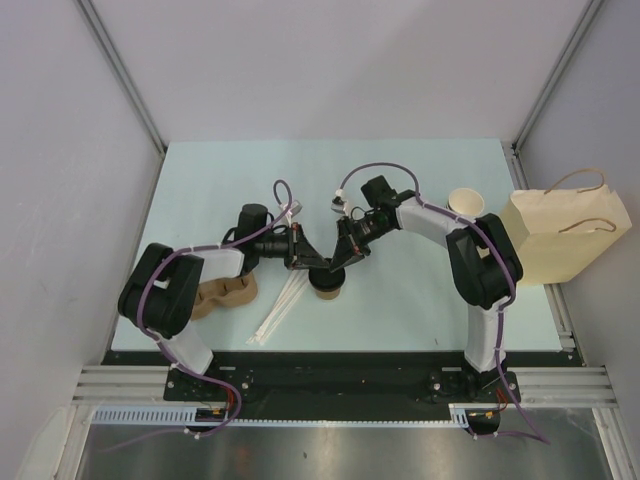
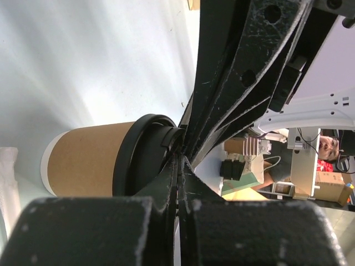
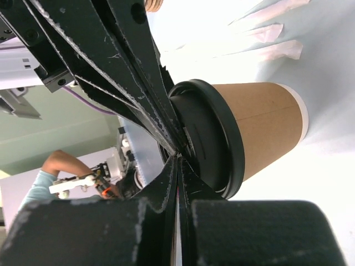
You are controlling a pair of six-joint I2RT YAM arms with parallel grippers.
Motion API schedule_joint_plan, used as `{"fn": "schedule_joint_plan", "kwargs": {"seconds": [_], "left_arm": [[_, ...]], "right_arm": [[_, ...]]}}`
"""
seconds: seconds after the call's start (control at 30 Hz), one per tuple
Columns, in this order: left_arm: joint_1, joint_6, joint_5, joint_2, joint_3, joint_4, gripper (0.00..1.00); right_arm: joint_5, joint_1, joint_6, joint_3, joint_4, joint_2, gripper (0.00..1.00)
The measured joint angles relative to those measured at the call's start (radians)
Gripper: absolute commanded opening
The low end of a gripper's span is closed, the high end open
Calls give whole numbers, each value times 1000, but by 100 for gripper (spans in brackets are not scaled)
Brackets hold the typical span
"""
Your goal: Pack the takeout coffee
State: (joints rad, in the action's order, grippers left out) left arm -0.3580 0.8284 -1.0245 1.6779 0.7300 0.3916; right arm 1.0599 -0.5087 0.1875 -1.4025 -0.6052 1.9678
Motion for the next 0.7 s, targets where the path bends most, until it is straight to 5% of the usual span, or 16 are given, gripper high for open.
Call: {"fn": "schedule_joint_plan", "kwargs": {"seconds": [0.7], "left_arm": [[0, 5, -42, 8, 11, 4, 0]], "right_arm": [[64, 7, 30, 23, 24, 18, 0]]}}
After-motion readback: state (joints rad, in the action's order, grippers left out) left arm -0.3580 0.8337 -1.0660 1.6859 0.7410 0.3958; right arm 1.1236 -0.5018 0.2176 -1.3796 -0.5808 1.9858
